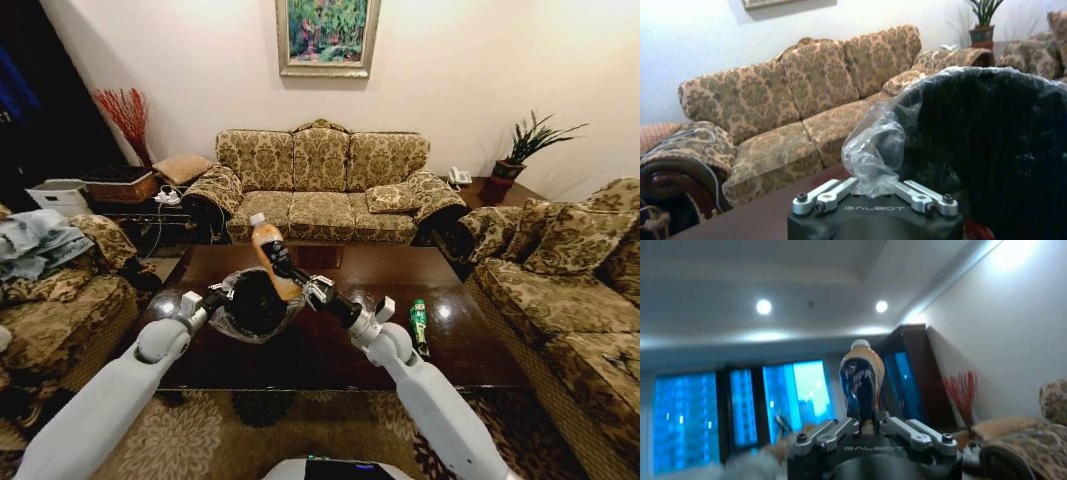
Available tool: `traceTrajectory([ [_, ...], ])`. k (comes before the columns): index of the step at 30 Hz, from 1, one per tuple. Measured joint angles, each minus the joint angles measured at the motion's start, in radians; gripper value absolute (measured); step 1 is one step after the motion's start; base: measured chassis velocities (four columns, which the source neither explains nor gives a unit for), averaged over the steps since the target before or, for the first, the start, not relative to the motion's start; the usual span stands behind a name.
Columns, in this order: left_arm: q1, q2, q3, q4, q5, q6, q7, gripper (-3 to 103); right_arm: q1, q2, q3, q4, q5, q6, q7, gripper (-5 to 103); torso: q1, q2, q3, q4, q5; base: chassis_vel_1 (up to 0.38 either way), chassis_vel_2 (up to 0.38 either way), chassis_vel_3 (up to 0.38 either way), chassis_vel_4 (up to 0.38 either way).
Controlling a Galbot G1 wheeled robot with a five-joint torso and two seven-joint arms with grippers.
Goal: Move to the front of the table and place the trash on the table into the trash bin.
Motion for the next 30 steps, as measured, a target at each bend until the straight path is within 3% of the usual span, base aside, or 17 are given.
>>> traceTrajectory([
  [8,-0.005,0.002,0.0,-0.021,-0.012,0.002,0.0,0,0.004,0.006,0.0,-0.056,-0.057,0.026,-0.036,30,0.0,0.0,0.0,0.0,0.0,0.0,0.0,0.0,0.0],
  [12,0.006,-0.002,-0.001,-0.042,-0.016,0.007,0.001,0,0.011,0.011,-0.004,-0.06,-0.063,0.034,-0.029,51,0.0,0.0,0.0,-0.0001,-0.0001,0.0,0.0,0.0,0.0],
  [14,0.01,-0.004,-0.002,-0.043,-0.016,0.007,0.001,0,0.011,0.013,-0.003,-0.06,-0.063,0.038,-0.026,51,0.0,0.0,0.0,-0.0002,-0.0001,0.0,0.0,0.0,0.0],
  [17,0.013,-0.005,-0.009,-0.039,-0.016,0.008,0.001,0,-0.003,0.023,0.03,-0.039,-0.044,0.046,-0.006,68,0.0,0.0,0.0,-0.0001,0.0001,0.0,0.0,0.0,0.0],
  [18,0.013,-0.005,-0.009,-0.039,-0.016,0.008,0.001,0,-0.003,0.023,0.03,-0.039,-0.044,0.046,-0.006,68,0.0,0.0,0.0,-0.0001,0.0001,0.0,0.0,0.0,0.0],
  [20,0.012,-0.004,-0.019,-0.031,-0.014,0.008,-0.003,0,-0.036,0.021,0.086,0.001,-0.02,0.057,0.039,79,0.0,0.0,0.0,0.0,-0.0002,0.0,0.0,0.0,0.0],
  [24,0.007,0.001,-0.032,-0.025,-0.007,0.018,-0.014,0,-0.105,0.006,0.183,0.061,-0.027,0.054,0.129,89,0.0,0.0,0.0,-0.0001,-0.0002,0.0,0.0,0.0,0.0],
  [26,0.005,0.016,-0.039,-0.028,-0.009,0.033,-0.019,0,-0.16,-0.002,0.251,0.101,-0.048,0.044,0.233,98,0.0,0.0,0.0,-0.0004,0.0,0.0,0.0,0.0,0.0],
  [28,0.005,0.051,-0.045,-0.047,-0.017,0.068,-0.016,0,-0.231,-0.001,0.335,0.144,-0.095,0.017,0.362,99,0.0,0.0,0.0,-0.0002,-0.0001,0.0,0.0,0.0,0.0],
  [29,0.005,0.051,-0.045,-0.047,-0.017,0.068,-0.016,0,-0.231,-0.001,0.335,0.144,-0.095,0.017,0.362,99,0.0,0.0,0.0,-0.0002,-0.0001,0.0,0.0,0.0,0.0],
  [30,0.006,0.075,-0.05,-0.058,-0.021,0.087,-0.007,0,-0.269,0.004,0.376,0.161,-0.125,0.004,0.425,100,0.0,0.0,0.0,-0.0002,-0.0002,0.0,0.0,0.0,0.0],
])
